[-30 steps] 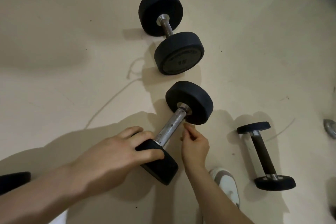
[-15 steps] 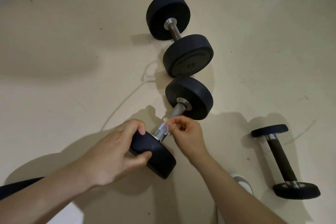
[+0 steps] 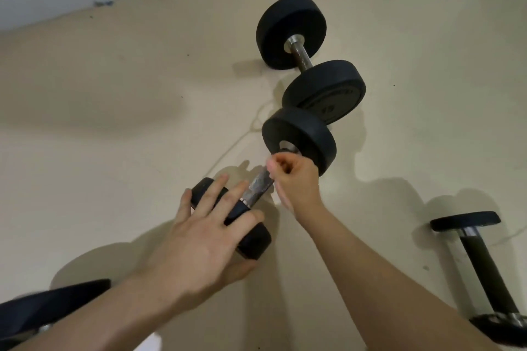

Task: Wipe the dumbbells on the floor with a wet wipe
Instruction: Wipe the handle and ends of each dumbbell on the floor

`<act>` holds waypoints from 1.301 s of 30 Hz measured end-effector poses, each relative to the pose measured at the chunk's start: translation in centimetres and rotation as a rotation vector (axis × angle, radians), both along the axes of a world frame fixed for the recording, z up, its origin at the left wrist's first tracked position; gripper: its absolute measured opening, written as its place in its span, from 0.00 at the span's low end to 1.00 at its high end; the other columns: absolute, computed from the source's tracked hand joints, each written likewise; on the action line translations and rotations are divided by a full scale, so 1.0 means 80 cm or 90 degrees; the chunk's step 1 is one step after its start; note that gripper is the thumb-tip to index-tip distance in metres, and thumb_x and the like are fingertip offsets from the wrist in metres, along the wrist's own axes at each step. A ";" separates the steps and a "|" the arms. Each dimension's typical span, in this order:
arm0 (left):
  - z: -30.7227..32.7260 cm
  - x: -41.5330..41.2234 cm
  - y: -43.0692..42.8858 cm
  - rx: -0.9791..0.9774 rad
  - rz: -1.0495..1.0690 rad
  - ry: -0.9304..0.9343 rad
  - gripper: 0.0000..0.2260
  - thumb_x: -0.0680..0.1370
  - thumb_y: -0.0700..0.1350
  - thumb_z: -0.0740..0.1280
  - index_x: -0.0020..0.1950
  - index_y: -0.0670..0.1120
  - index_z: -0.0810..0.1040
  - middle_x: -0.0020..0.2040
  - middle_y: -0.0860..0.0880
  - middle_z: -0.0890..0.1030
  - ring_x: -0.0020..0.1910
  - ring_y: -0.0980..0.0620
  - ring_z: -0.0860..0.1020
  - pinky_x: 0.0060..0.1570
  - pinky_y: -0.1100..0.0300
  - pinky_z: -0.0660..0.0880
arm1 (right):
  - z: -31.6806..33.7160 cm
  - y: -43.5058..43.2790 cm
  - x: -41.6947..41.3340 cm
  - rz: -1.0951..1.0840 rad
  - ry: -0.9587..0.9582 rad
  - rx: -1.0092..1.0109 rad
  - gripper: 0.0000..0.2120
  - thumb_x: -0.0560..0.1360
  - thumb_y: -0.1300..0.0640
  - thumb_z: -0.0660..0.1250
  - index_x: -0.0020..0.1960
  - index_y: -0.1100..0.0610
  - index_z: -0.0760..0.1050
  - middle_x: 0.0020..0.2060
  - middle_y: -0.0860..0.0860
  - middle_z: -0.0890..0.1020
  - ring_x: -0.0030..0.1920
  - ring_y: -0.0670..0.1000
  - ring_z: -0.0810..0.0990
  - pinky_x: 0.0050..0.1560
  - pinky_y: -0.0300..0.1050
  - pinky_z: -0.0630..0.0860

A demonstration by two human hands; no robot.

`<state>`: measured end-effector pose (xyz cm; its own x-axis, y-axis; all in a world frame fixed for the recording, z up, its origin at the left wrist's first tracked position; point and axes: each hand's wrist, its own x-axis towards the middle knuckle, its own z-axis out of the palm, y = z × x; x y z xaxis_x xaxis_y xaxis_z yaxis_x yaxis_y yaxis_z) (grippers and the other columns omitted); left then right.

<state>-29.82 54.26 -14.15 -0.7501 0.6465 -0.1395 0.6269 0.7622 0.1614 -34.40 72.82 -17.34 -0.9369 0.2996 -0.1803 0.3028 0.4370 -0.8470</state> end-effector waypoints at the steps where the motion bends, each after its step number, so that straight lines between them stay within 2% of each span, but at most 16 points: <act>1: 0.001 -0.005 -0.002 0.005 0.026 0.004 0.26 0.66 0.67 0.58 0.60 0.58 0.71 0.69 0.44 0.71 0.70 0.37 0.66 0.55 0.31 0.71 | 0.000 -0.014 0.003 0.078 -0.017 -0.024 0.08 0.75 0.58 0.67 0.38 0.55 0.79 0.33 0.52 0.81 0.37 0.51 0.81 0.48 0.52 0.80; 3: 0.004 -0.010 -0.002 0.009 0.071 0.028 0.27 0.67 0.67 0.58 0.61 0.55 0.70 0.69 0.43 0.71 0.71 0.38 0.65 0.59 0.32 0.68 | 0.005 -0.028 0.002 0.218 -0.051 -0.027 0.09 0.75 0.60 0.66 0.37 0.54 0.79 0.32 0.49 0.80 0.36 0.49 0.79 0.48 0.54 0.79; 4: 0.004 -0.013 -0.001 0.009 0.084 0.039 0.27 0.68 0.66 0.58 0.61 0.53 0.70 0.70 0.42 0.70 0.72 0.38 0.65 0.61 0.33 0.66 | 0.005 -0.027 -0.009 0.216 -0.057 -0.008 0.08 0.75 0.59 0.66 0.39 0.55 0.80 0.32 0.48 0.80 0.37 0.47 0.79 0.49 0.52 0.79; 8: -0.001 -0.024 -0.005 0.020 0.138 0.046 0.31 0.70 0.68 0.58 0.66 0.50 0.68 0.73 0.40 0.66 0.73 0.37 0.62 0.65 0.35 0.64 | 0.000 -0.008 -0.047 0.006 0.045 0.060 0.07 0.77 0.55 0.66 0.44 0.56 0.81 0.36 0.47 0.82 0.40 0.46 0.81 0.50 0.49 0.79; 12: -0.008 -0.054 -0.029 0.103 0.165 -0.040 0.33 0.68 0.70 0.57 0.69 0.55 0.65 0.74 0.45 0.63 0.74 0.42 0.58 0.70 0.43 0.60 | -0.005 -0.070 -0.026 0.241 -0.006 0.003 0.07 0.76 0.60 0.64 0.41 0.56 0.80 0.35 0.47 0.83 0.39 0.47 0.82 0.46 0.49 0.79; 13: -0.009 -0.065 -0.037 0.144 0.182 -0.088 0.34 0.67 0.71 0.57 0.70 0.58 0.63 0.75 0.48 0.60 0.75 0.46 0.55 0.72 0.46 0.58 | -0.004 -0.070 -0.031 0.241 -0.013 0.007 0.07 0.76 0.60 0.65 0.42 0.56 0.80 0.35 0.47 0.83 0.39 0.48 0.82 0.46 0.48 0.79; 16: -0.007 -0.084 -0.057 0.240 0.259 -0.185 0.35 0.66 0.71 0.55 0.71 0.60 0.59 0.77 0.54 0.52 0.76 0.54 0.45 0.74 0.54 0.51 | -0.006 -0.044 -0.075 0.076 0.040 0.097 0.09 0.78 0.55 0.64 0.40 0.54 0.79 0.38 0.45 0.82 0.42 0.48 0.81 0.48 0.45 0.77; 18: -0.007 -0.075 -0.055 0.219 0.266 -0.098 0.30 0.72 0.66 0.50 0.72 0.58 0.56 0.78 0.50 0.51 0.76 0.51 0.45 0.74 0.51 0.51 | -0.009 -0.043 -0.082 0.042 0.058 0.059 0.10 0.78 0.54 0.64 0.40 0.55 0.79 0.37 0.46 0.82 0.41 0.48 0.80 0.49 0.48 0.78; 20: -0.004 -0.067 -0.048 0.171 0.258 -0.026 0.27 0.75 0.62 0.51 0.72 0.58 0.52 0.78 0.45 0.48 0.77 0.46 0.44 0.74 0.49 0.50 | -0.015 -0.074 -0.075 0.177 0.052 0.059 0.08 0.76 0.56 0.65 0.40 0.55 0.80 0.32 0.46 0.81 0.37 0.49 0.80 0.45 0.49 0.78; 23: -0.001 -0.081 -0.057 0.093 0.295 -0.093 0.39 0.70 0.70 0.56 0.76 0.58 0.46 0.78 0.48 0.40 0.76 0.47 0.39 0.75 0.51 0.47 | -0.018 -0.092 -0.089 0.246 0.025 -0.014 0.07 0.75 0.58 0.67 0.38 0.53 0.79 0.30 0.46 0.81 0.36 0.48 0.80 0.42 0.46 0.77; 25: 0.006 -0.097 -0.067 0.060 0.314 -0.121 0.44 0.68 0.72 0.57 0.77 0.56 0.44 0.78 0.48 0.41 0.76 0.47 0.41 0.74 0.51 0.48 | -0.016 -0.074 -0.114 0.152 0.038 -0.025 0.07 0.76 0.58 0.67 0.41 0.51 0.81 0.32 0.43 0.80 0.37 0.46 0.79 0.44 0.43 0.76; 27: 0.015 -0.110 -0.072 0.048 0.354 -0.198 0.43 0.73 0.67 0.62 0.77 0.55 0.41 0.78 0.48 0.40 0.76 0.48 0.39 0.74 0.53 0.46 | -0.014 -0.066 -0.126 0.066 0.030 -0.081 0.06 0.76 0.58 0.67 0.45 0.51 0.81 0.36 0.43 0.81 0.41 0.44 0.80 0.47 0.42 0.76; 30: 0.033 -0.130 -0.070 0.026 0.401 -0.292 0.39 0.78 0.56 0.63 0.78 0.52 0.39 0.78 0.45 0.40 0.76 0.48 0.38 0.75 0.52 0.46 | -0.010 -0.094 -0.118 0.137 -0.047 -0.187 0.05 0.76 0.58 0.67 0.45 0.51 0.80 0.38 0.45 0.82 0.42 0.46 0.81 0.49 0.44 0.77; 33: 0.039 -0.133 -0.070 0.012 0.415 -0.228 0.32 0.81 0.50 0.59 0.78 0.47 0.45 0.76 0.41 0.51 0.76 0.43 0.48 0.73 0.49 0.55 | -0.001 -0.103 -0.116 0.252 -0.114 -0.210 0.06 0.77 0.58 0.67 0.52 0.54 0.81 0.42 0.46 0.82 0.47 0.47 0.81 0.56 0.48 0.78; 35: 0.041 -0.136 -0.067 0.048 0.452 -0.197 0.28 0.81 0.47 0.58 0.78 0.46 0.48 0.74 0.43 0.56 0.74 0.43 0.53 0.72 0.51 0.58 | 0.003 -0.088 -0.125 0.210 -0.092 -0.223 0.09 0.77 0.56 0.66 0.56 0.54 0.80 0.42 0.42 0.82 0.48 0.45 0.81 0.57 0.46 0.77; 39: 0.035 -0.153 -0.074 0.147 0.552 -0.215 0.26 0.82 0.49 0.56 0.78 0.52 0.51 0.78 0.48 0.51 0.77 0.51 0.49 0.72 0.60 0.48 | -0.005 -0.092 -0.161 0.106 -0.020 -0.184 0.09 0.78 0.56 0.65 0.55 0.54 0.81 0.40 0.44 0.81 0.47 0.48 0.81 0.55 0.49 0.78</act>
<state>-42.06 48.33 -11.34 -0.9242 -0.0762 -0.3743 -0.2473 0.8661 0.4344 -47.28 65.42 -17.77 -0.9612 0.0745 -0.2656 0.2757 0.2258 -0.9344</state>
